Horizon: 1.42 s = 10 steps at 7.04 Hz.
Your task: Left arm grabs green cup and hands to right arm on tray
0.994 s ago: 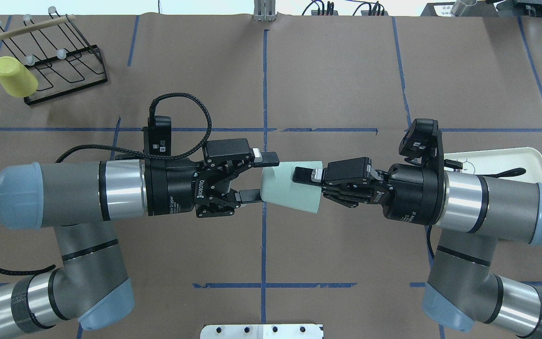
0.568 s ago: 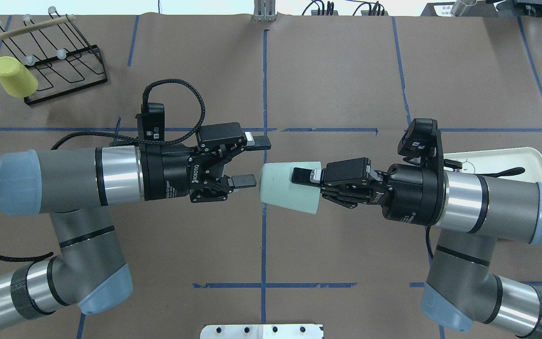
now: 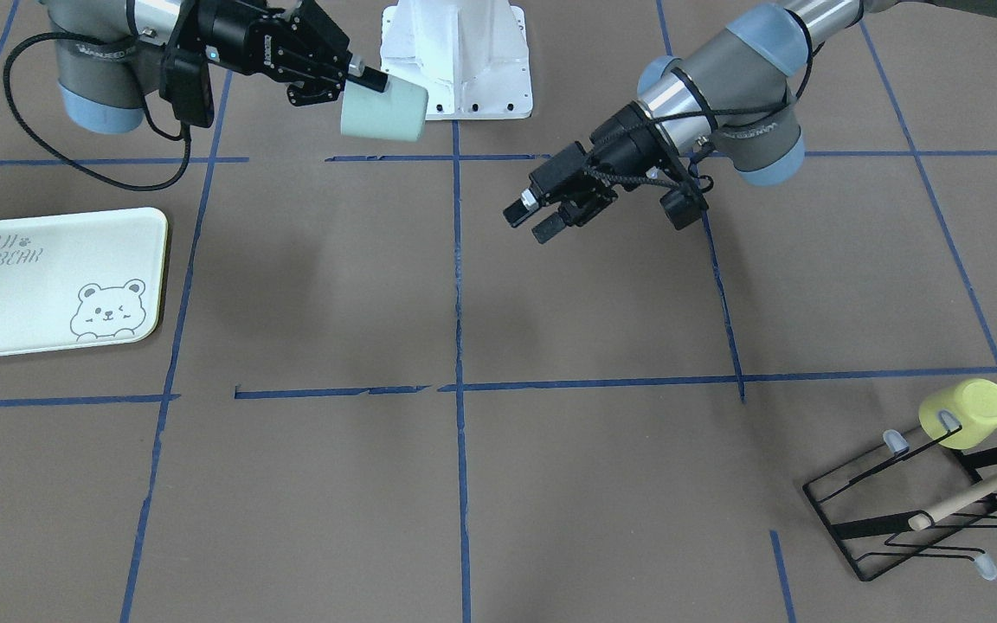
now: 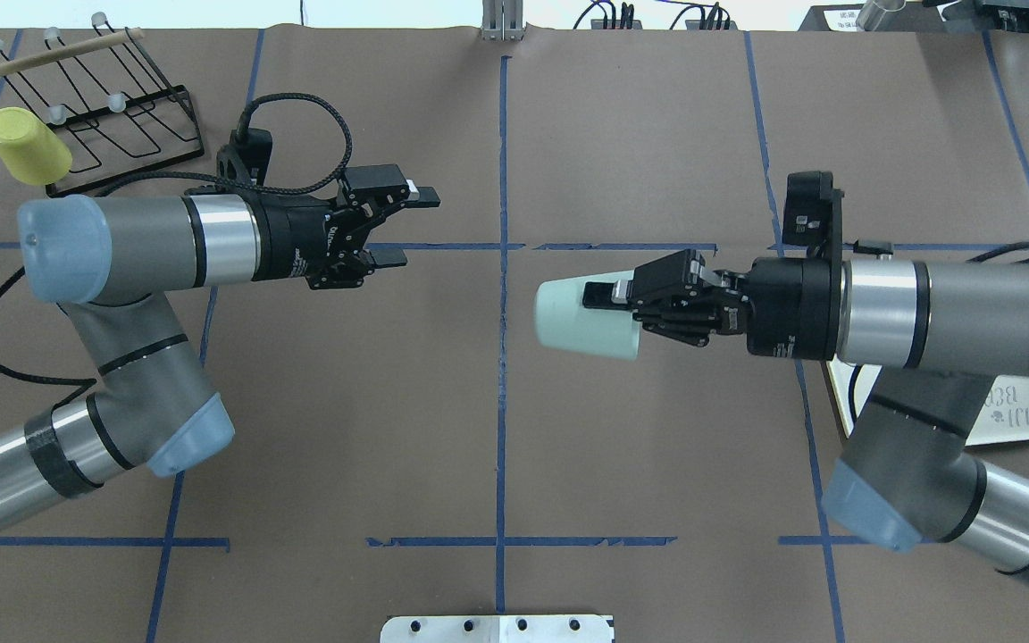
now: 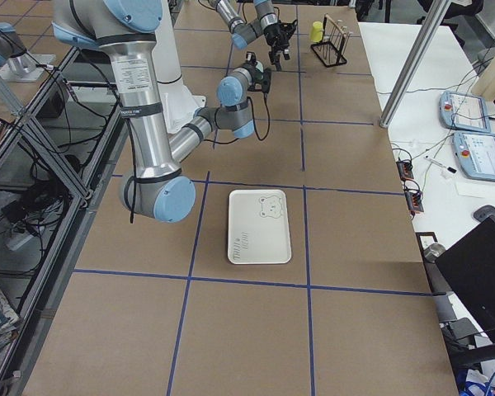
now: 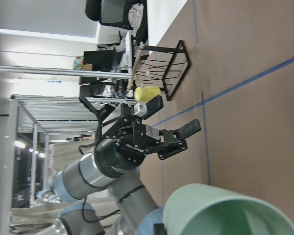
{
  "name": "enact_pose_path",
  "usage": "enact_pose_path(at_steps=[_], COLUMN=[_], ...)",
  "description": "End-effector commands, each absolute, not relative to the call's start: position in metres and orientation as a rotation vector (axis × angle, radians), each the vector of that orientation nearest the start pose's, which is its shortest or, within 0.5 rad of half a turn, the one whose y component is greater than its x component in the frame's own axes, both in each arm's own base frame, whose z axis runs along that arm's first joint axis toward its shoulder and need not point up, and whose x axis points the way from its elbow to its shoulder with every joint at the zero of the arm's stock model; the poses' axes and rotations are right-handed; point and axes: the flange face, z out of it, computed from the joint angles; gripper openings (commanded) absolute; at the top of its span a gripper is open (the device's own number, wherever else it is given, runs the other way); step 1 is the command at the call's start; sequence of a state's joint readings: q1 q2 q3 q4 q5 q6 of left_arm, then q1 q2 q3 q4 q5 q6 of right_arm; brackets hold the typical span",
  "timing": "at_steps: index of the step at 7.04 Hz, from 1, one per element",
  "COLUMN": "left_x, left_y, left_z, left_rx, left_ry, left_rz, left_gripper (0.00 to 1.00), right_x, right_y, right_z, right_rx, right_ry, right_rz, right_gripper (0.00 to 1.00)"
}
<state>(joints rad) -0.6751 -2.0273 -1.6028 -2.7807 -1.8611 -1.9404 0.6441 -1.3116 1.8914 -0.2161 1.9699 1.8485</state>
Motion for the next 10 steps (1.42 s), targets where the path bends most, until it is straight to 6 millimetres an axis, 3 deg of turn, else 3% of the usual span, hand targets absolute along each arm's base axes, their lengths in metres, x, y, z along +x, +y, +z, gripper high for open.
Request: enact_pose_path(at_steps=[1,3,5,6,7,8,9,10], left_x=[0.379,0.295,0.227,0.202,0.162,0.118,0.064,0.030], left_y=[-0.519,-0.557,-0.564,-0.555,-0.561,-0.564,-0.555,-0.534], left_z=[0.285,0.326,0.392,0.437,0.466,0.494,0.530,0.572], left_rx=[0.051,0.103,0.165,0.185,0.218,0.222,0.209,0.173], left_ry=[1.443,1.291,1.154,1.058,0.960,0.877,0.814,0.783], left_rz=[-0.410,-0.299,-0.153,-0.055,0.050,0.139,0.205,0.245], left_gripper=[1.00,1.00,1.00,1.00,1.00,1.00,1.00,1.00], right_x=[-0.301,-0.287,-0.266,-0.244,-0.214,-0.187,-0.159,-0.126], right_y=[-0.423,-0.454,-0.464,-0.465,-0.467,-0.467,-0.456,-0.445], right_z=[0.253,0.267,0.285,0.291,0.311,0.345,0.396,0.439], right_rx=[0.052,0.040,0.059,0.069,0.085,0.111,0.116,0.115], right_ry=[-1.589,-1.373,-1.116,-1.005,-0.900,-0.806,-0.748,-0.713], right_rz=[0.194,0.186,0.078,0.005,-0.072,-0.156,-0.255,-0.342], right_gripper=[0.00,0.00,0.00,0.00,0.00,0.00,0.00,0.00])
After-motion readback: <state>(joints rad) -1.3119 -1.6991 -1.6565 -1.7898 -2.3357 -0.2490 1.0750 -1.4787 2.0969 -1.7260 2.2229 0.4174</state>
